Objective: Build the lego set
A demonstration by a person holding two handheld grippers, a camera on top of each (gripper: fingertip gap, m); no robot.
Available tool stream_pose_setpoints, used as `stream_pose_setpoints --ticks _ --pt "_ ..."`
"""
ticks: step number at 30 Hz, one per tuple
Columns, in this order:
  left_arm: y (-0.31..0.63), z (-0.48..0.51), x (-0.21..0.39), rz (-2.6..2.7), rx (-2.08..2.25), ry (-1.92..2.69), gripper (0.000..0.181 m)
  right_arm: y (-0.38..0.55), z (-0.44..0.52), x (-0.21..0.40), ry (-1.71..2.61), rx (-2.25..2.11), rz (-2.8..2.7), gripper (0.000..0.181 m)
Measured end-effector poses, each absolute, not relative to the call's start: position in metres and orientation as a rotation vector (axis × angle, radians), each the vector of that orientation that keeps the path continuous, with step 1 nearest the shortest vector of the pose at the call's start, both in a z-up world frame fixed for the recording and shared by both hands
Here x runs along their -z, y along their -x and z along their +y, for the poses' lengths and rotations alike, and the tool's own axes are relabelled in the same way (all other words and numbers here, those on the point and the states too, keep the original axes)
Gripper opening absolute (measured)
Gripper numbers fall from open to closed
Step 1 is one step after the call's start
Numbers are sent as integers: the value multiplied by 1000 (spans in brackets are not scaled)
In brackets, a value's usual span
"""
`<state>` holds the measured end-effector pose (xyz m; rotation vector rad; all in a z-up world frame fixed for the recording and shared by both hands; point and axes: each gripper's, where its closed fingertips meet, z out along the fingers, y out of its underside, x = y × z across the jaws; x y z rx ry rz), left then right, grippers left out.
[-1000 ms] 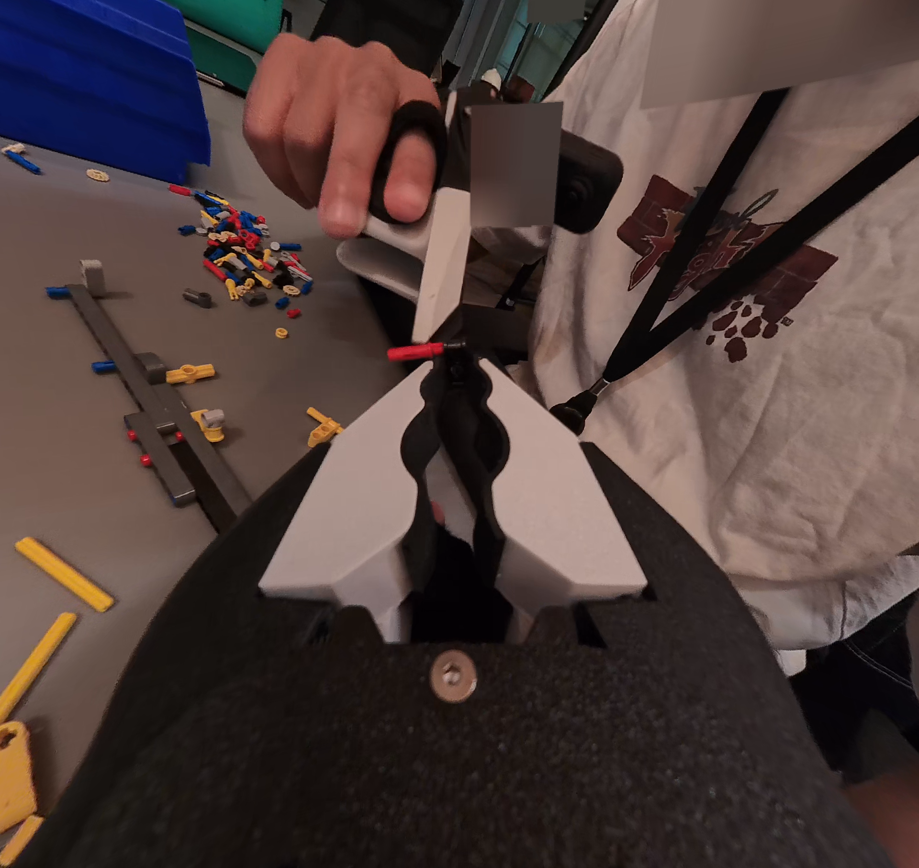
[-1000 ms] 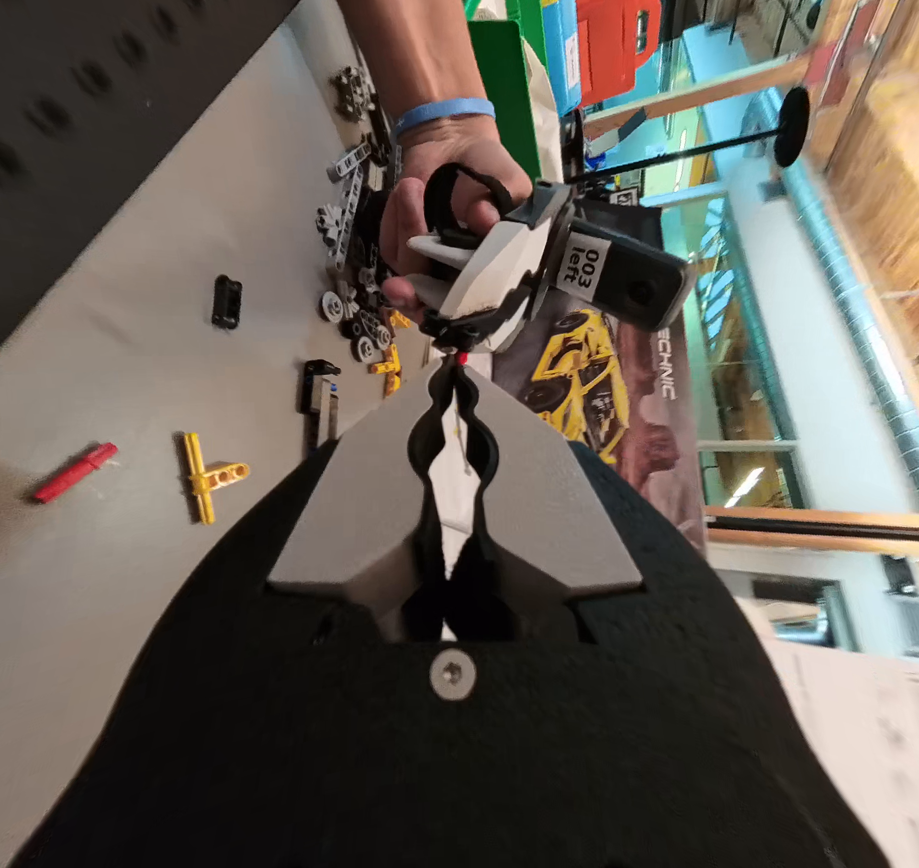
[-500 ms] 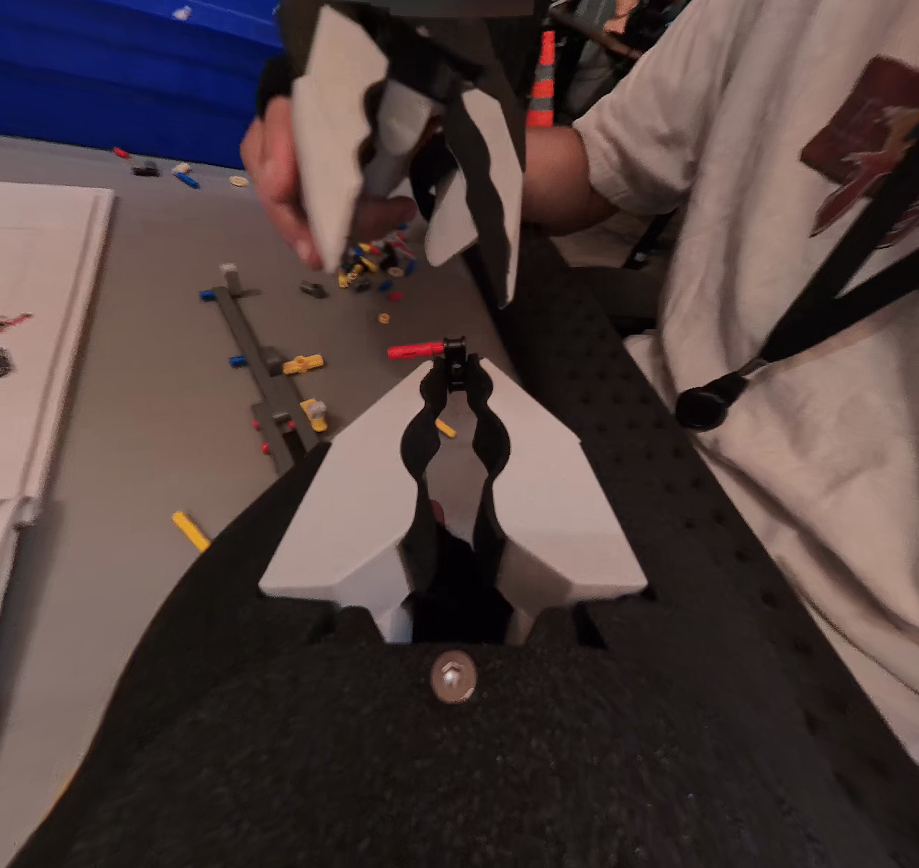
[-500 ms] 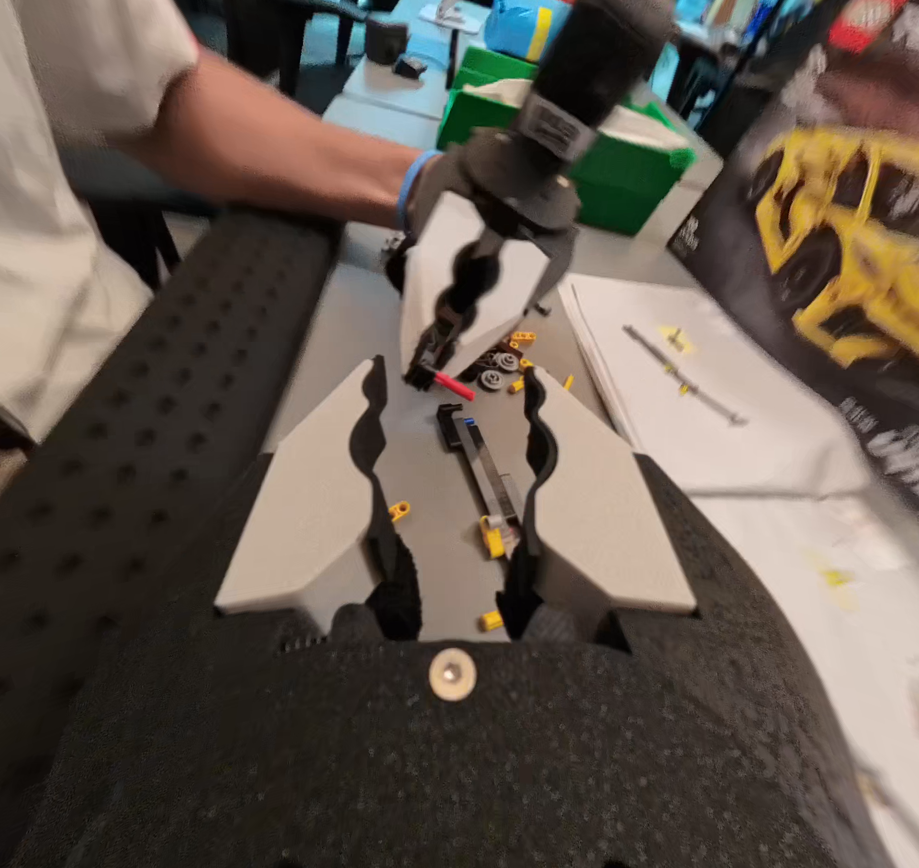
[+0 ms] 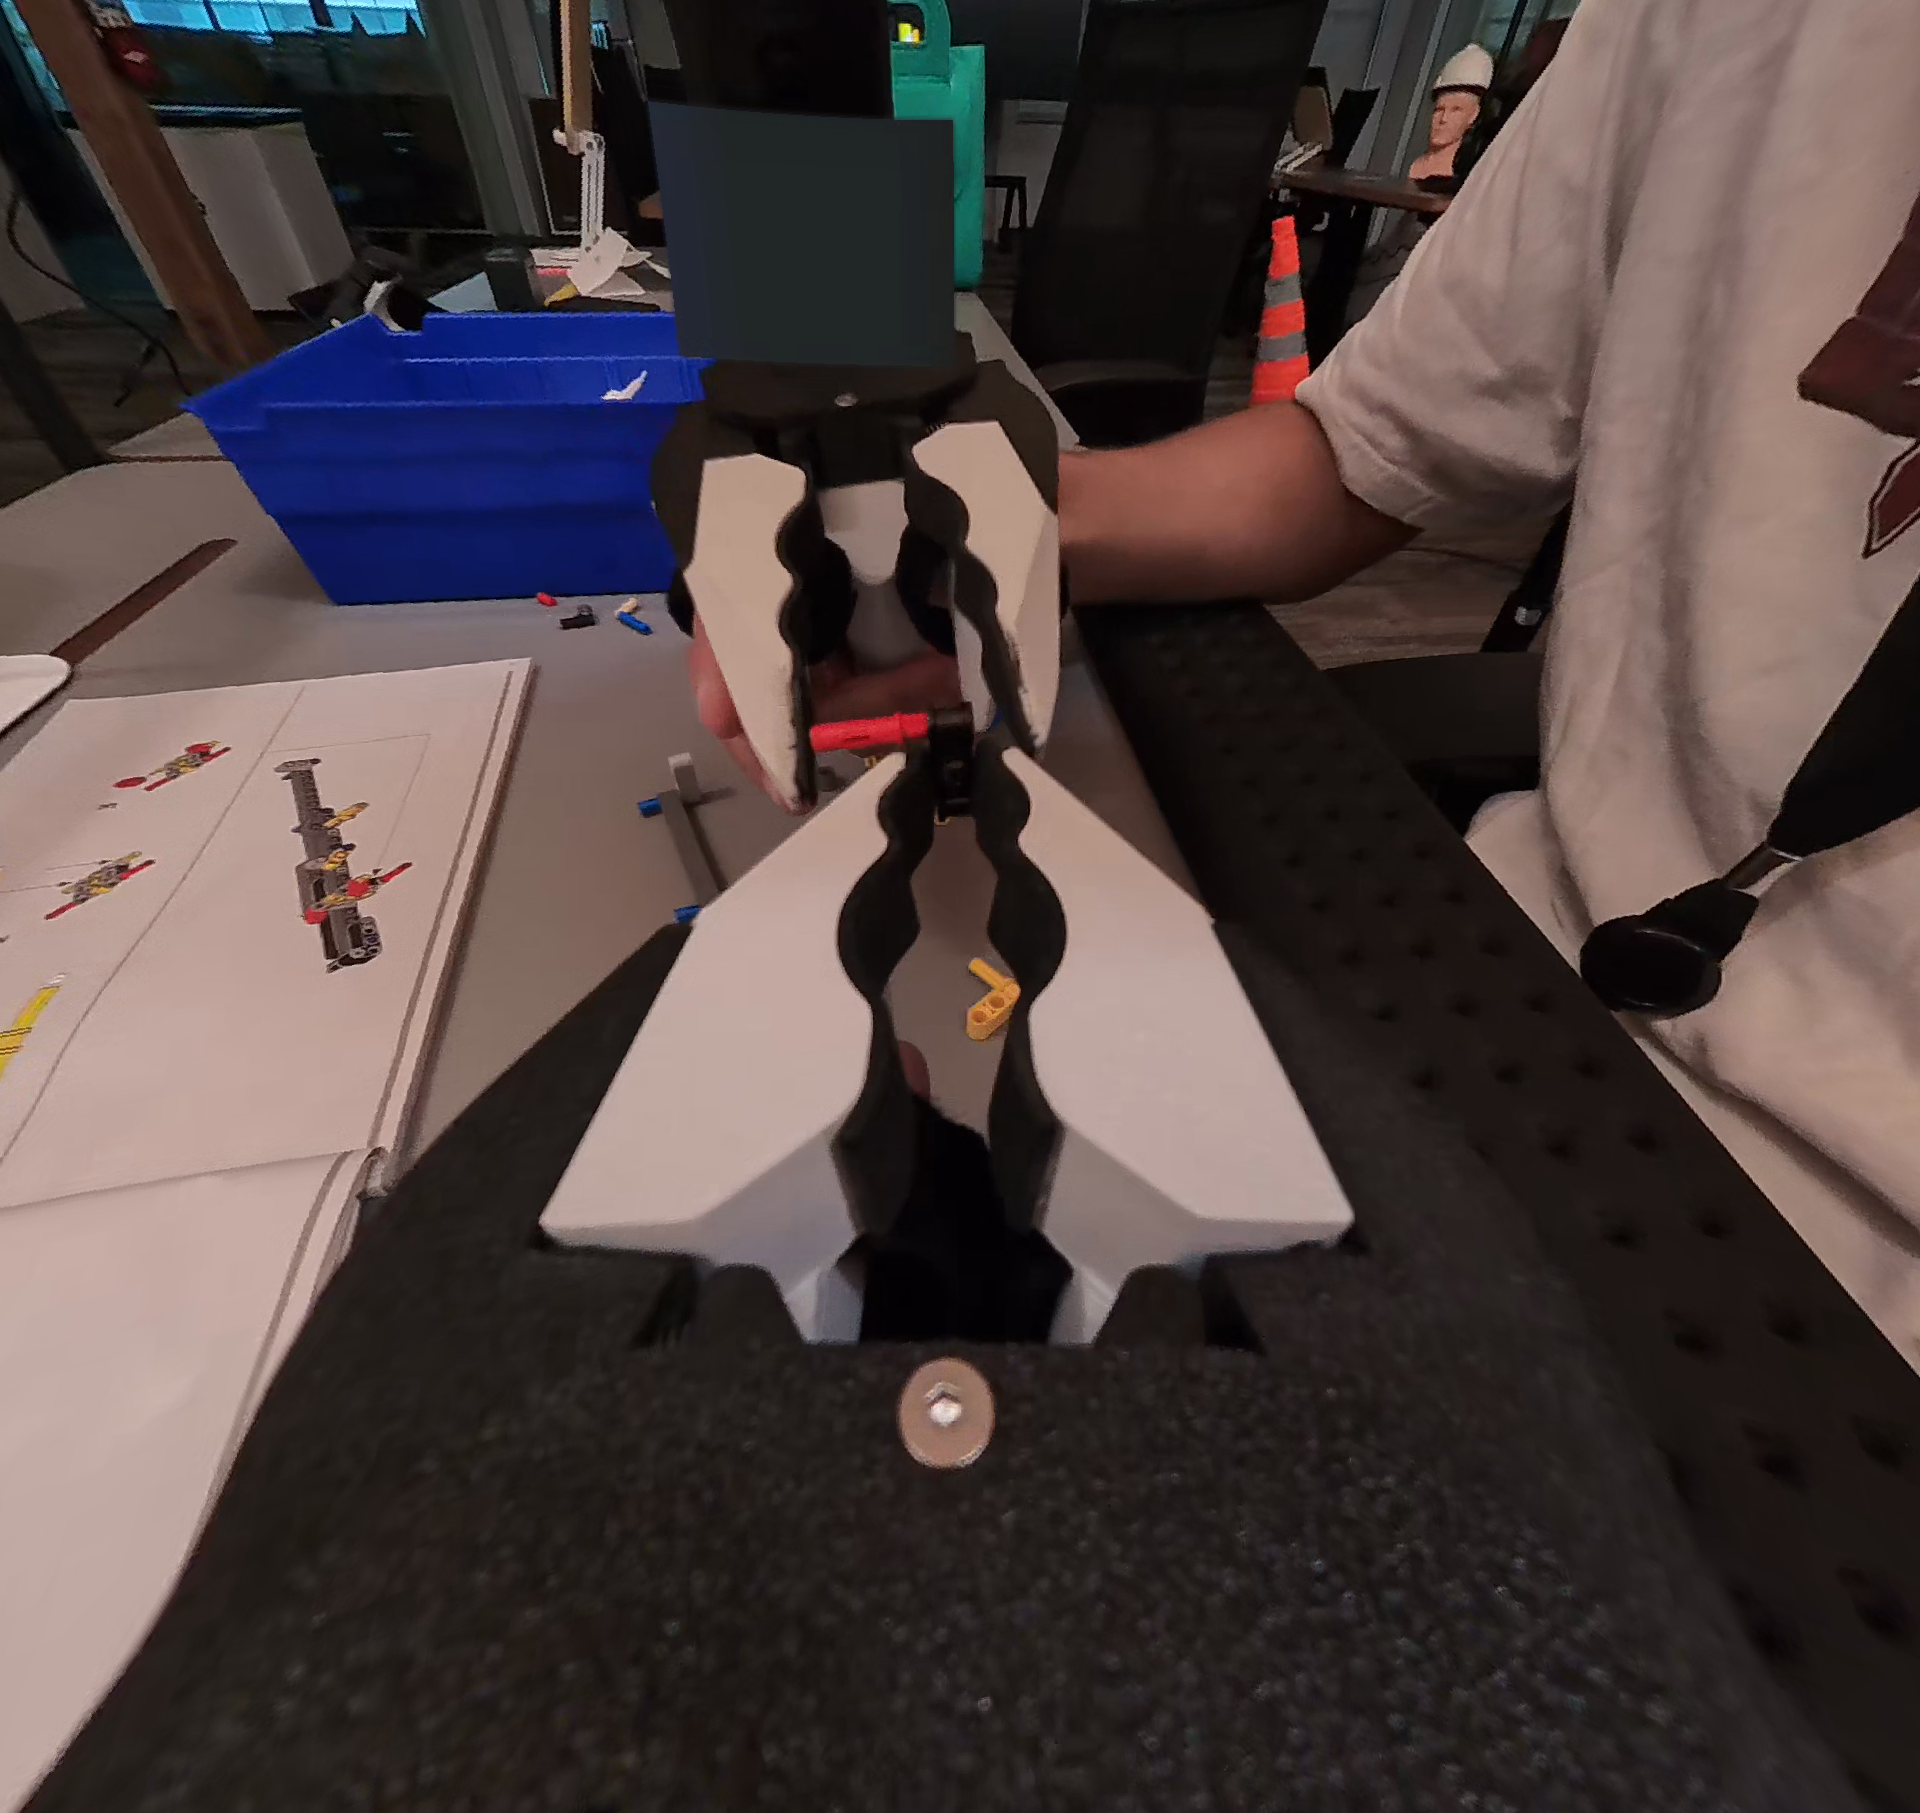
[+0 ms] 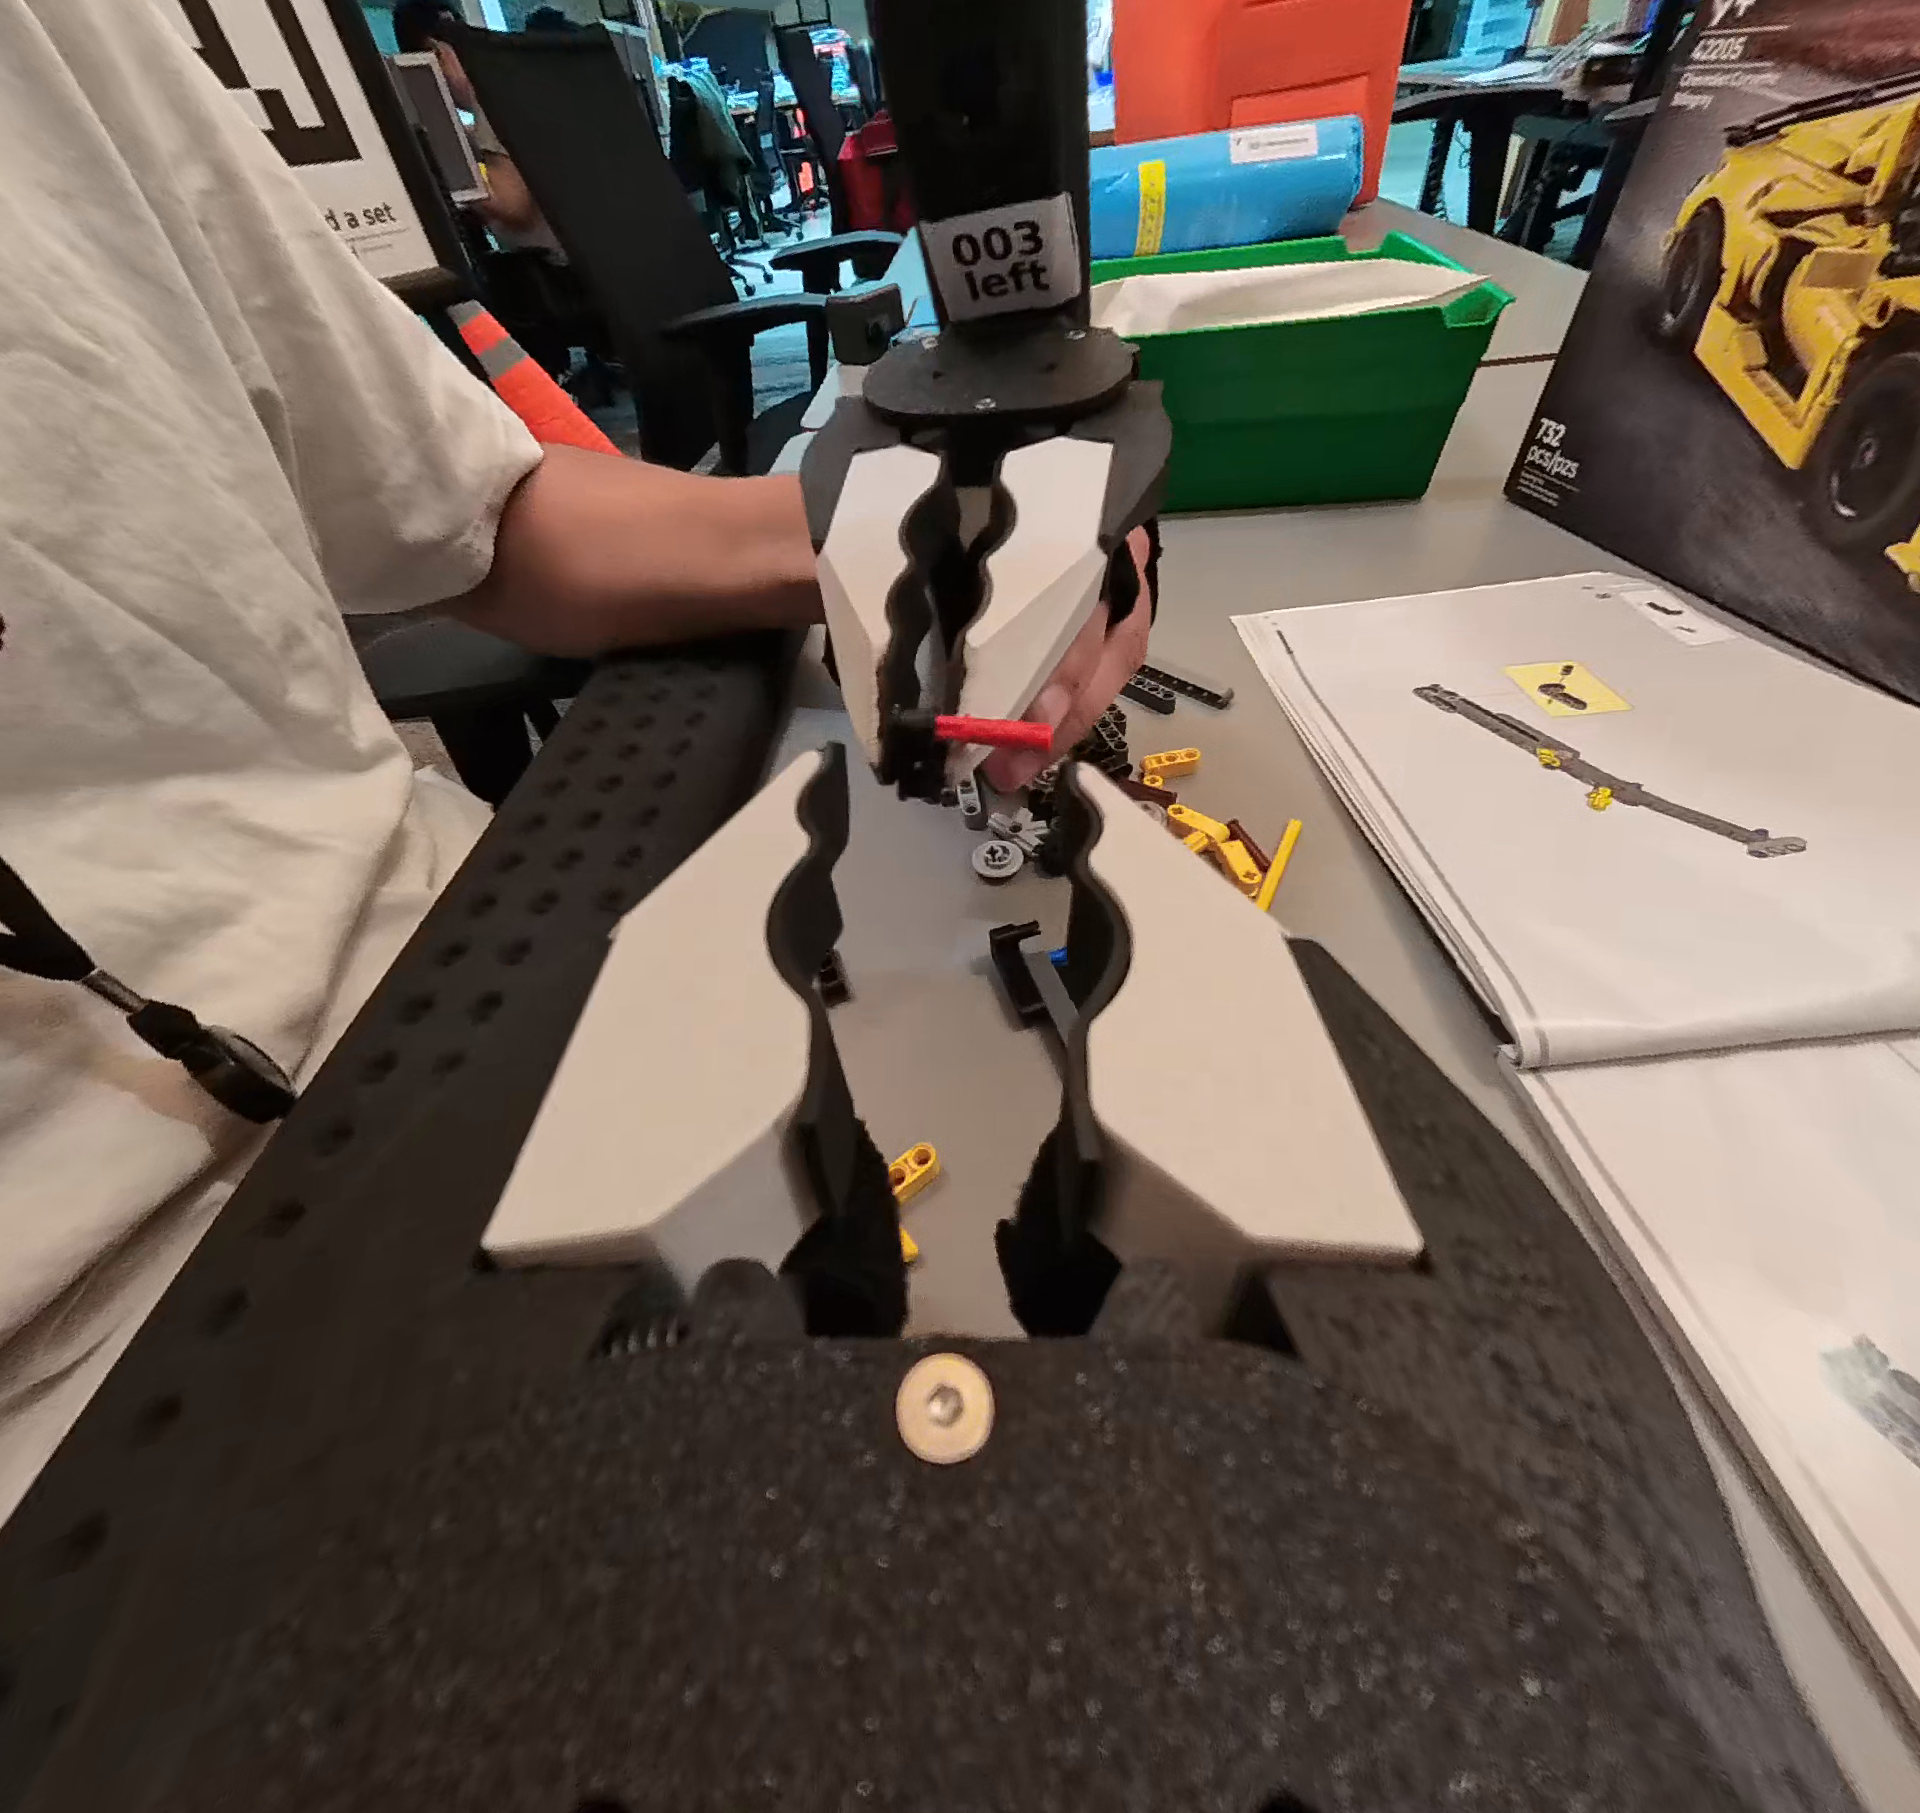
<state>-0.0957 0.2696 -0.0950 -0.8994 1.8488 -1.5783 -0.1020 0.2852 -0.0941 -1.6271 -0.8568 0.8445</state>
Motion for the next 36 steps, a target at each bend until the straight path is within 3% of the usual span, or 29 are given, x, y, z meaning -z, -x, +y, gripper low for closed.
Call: stream_pose_setpoints --ticks 7,14,36 --pt "95 272 96 1842 1579 914 6 106 283 92 1598 -873 -860 31" --pt "95 272 96 1839 1586 918 6 97 290 85 1578 -815 -810 36" --pt "93 273 100 1844 1578 942 6 99 293 91 1571 -756 -834 26"
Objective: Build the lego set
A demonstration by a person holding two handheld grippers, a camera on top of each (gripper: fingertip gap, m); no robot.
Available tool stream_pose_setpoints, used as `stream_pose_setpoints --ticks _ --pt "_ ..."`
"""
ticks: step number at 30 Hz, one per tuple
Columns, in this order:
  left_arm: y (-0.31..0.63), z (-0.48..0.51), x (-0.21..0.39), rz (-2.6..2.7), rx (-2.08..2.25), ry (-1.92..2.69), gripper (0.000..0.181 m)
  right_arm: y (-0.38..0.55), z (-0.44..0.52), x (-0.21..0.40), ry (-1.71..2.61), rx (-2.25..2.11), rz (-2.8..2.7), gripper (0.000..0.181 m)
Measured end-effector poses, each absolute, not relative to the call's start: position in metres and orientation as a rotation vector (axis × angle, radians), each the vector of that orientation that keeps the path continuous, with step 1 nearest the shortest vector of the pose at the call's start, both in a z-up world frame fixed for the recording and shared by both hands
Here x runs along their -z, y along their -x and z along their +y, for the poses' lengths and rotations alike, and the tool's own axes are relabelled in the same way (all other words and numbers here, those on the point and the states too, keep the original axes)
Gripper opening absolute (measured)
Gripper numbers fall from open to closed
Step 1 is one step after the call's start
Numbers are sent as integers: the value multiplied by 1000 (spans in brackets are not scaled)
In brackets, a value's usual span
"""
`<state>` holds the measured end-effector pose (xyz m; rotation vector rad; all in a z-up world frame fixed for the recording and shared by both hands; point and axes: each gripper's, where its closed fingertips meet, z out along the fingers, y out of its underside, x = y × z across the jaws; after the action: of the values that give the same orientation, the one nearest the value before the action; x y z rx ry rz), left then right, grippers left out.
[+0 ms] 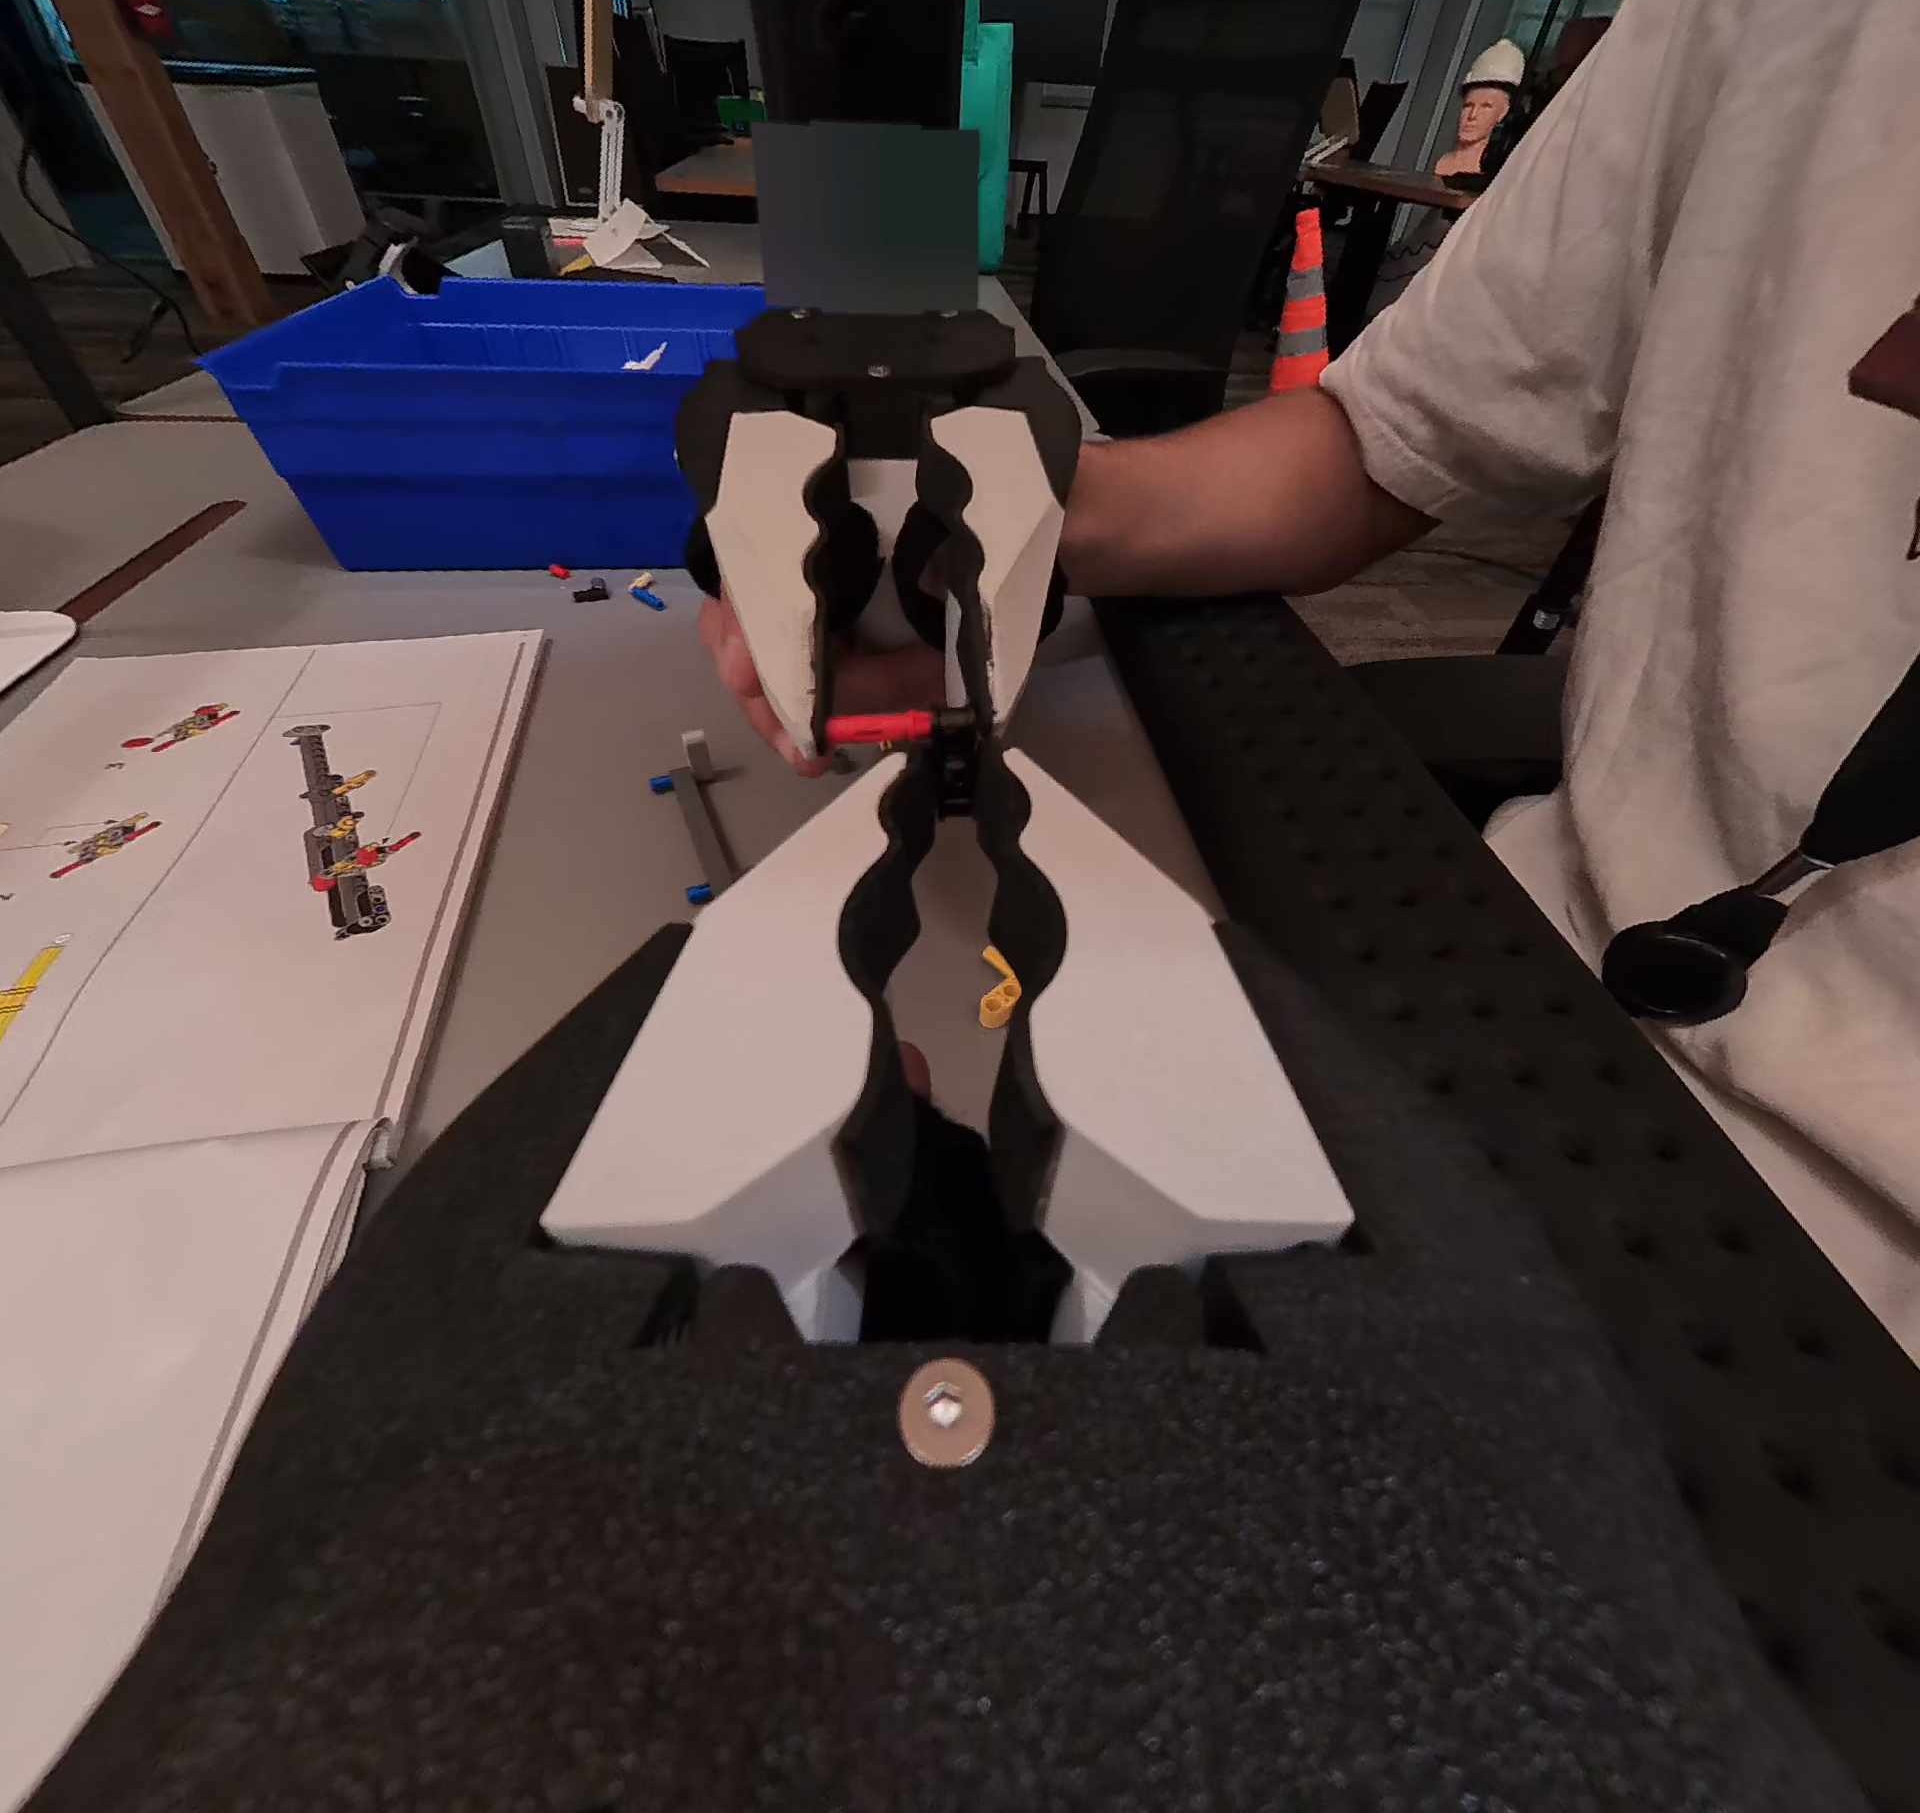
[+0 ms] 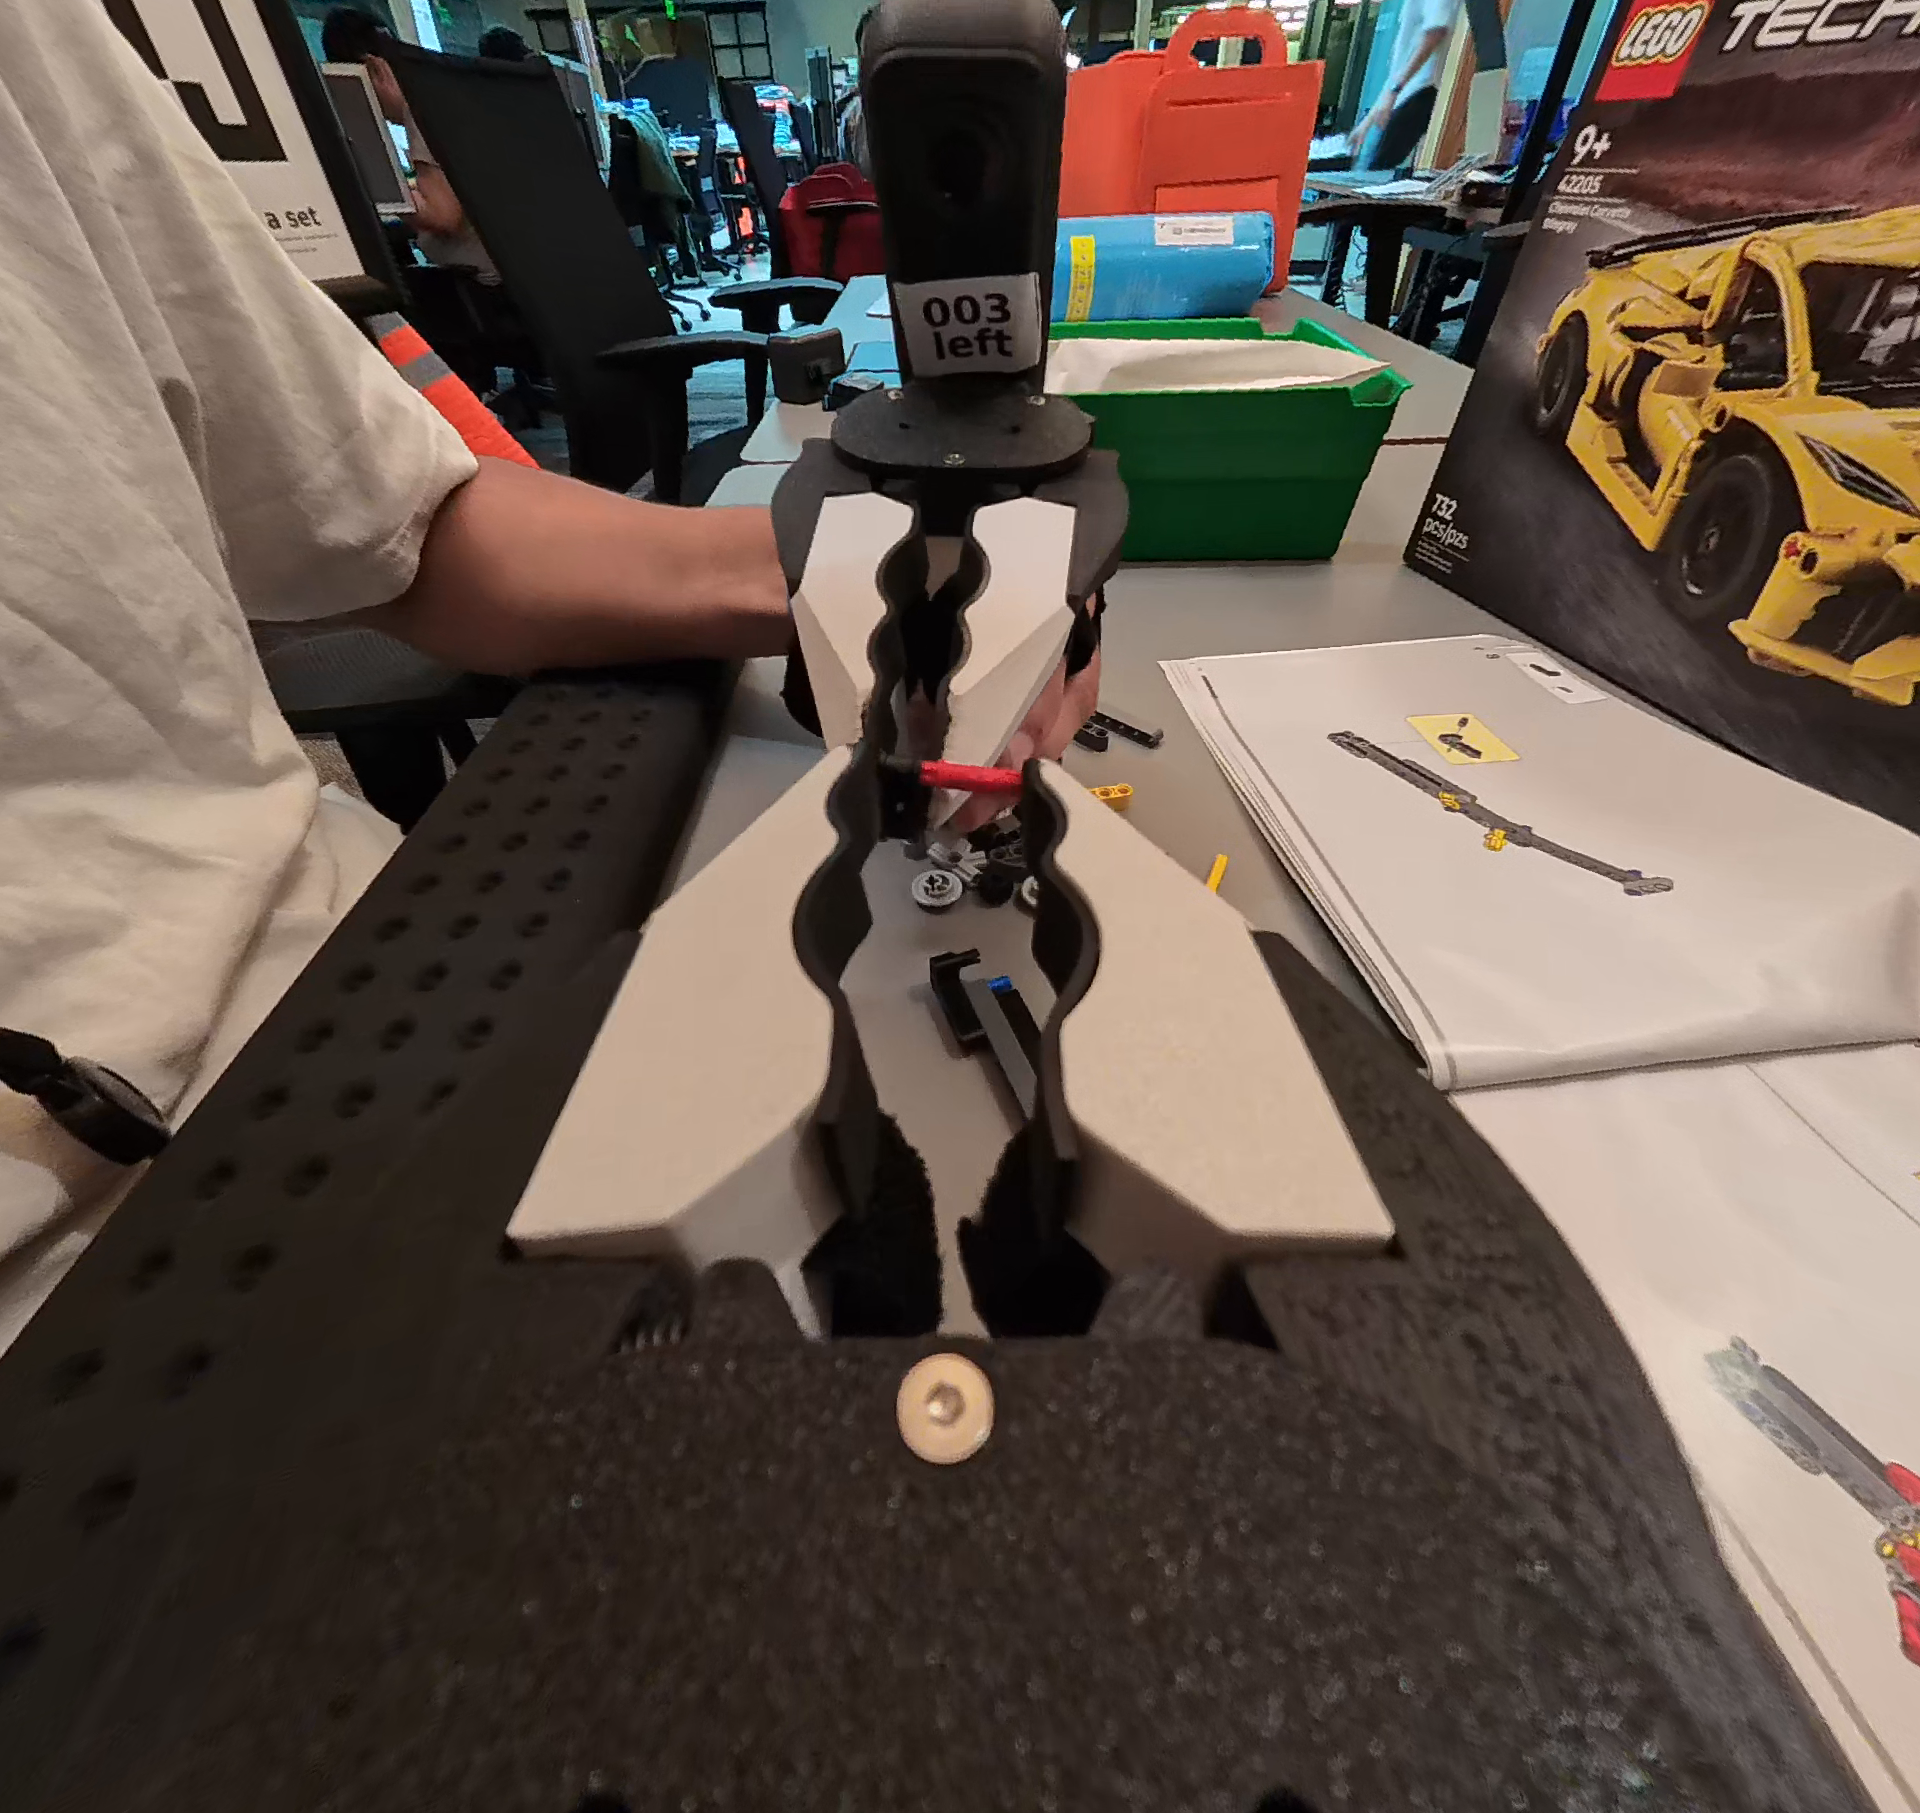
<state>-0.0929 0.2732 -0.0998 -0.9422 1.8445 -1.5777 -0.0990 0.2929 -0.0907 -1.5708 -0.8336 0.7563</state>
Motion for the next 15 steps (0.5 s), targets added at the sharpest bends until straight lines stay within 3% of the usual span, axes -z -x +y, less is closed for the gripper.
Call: stream_pose_setpoints --ticks 12,15 --pt "87 279 91 1756 1568 962 6 92 298 80 1501 -772 -774 23" --pt "85 278 86 1717 1540 925 17 86 298 67 1424 -817 -712 23"
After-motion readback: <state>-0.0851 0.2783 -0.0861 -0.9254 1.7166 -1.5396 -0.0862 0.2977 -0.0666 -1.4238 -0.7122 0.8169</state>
